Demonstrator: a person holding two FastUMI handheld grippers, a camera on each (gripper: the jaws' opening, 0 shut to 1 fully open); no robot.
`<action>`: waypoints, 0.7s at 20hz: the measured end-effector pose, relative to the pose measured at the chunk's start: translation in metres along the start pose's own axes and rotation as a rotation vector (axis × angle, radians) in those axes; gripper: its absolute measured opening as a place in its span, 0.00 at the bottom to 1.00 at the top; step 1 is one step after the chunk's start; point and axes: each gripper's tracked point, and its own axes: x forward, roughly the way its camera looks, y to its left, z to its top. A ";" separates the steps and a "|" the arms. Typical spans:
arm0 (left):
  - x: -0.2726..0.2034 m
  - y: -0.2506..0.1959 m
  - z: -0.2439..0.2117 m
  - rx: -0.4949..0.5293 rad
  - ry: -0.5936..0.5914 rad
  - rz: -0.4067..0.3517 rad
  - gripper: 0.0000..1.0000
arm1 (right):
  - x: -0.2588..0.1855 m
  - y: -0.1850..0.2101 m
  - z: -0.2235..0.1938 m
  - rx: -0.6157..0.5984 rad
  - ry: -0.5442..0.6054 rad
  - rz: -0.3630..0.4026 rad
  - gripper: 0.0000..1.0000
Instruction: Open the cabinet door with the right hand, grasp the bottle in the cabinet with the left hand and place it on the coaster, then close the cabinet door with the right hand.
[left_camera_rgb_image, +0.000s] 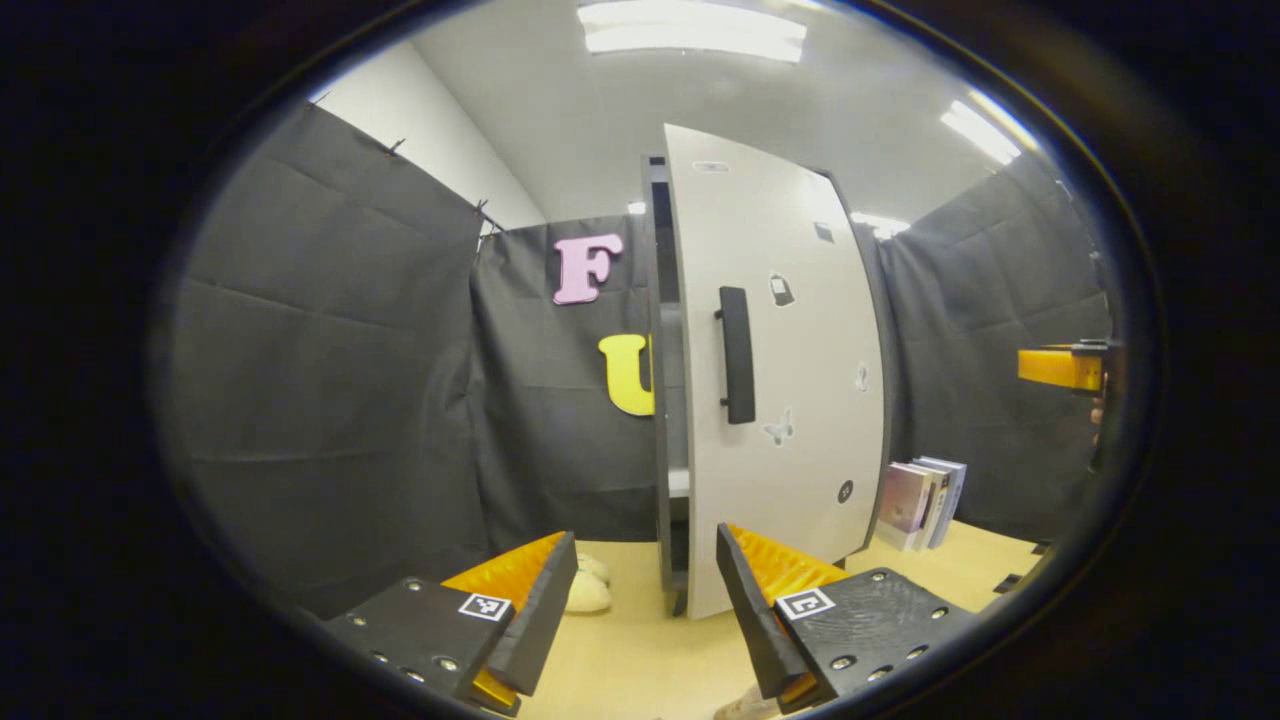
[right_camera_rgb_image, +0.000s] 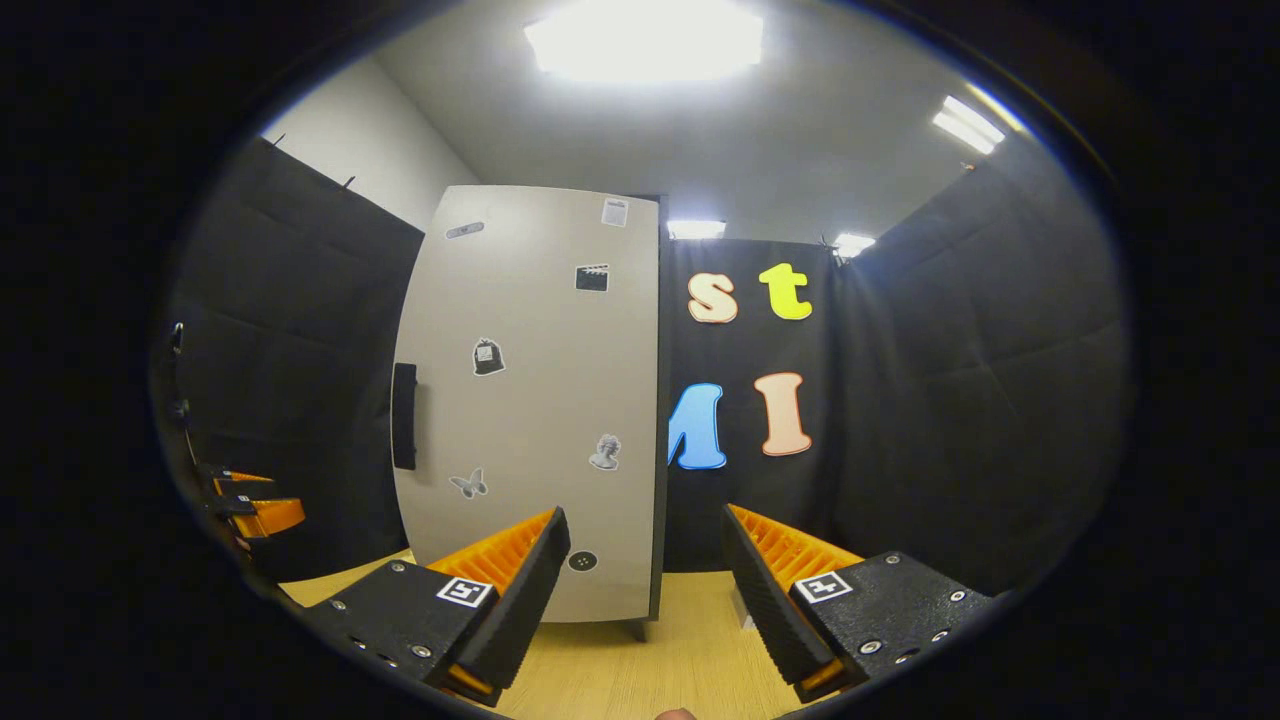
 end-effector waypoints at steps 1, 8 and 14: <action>0.001 -0.005 0.003 0.001 -0.003 0.001 0.77 | 0.001 -0.007 -0.003 0.004 0.006 0.000 0.94; 0.007 -0.026 0.013 0.024 -0.014 0.021 0.80 | 0.004 -0.039 -0.020 0.038 0.027 -0.020 0.94; 0.011 -0.025 0.017 0.041 -0.021 0.042 0.80 | 0.006 -0.047 -0.032 0.066 0.052 -0.030 0.94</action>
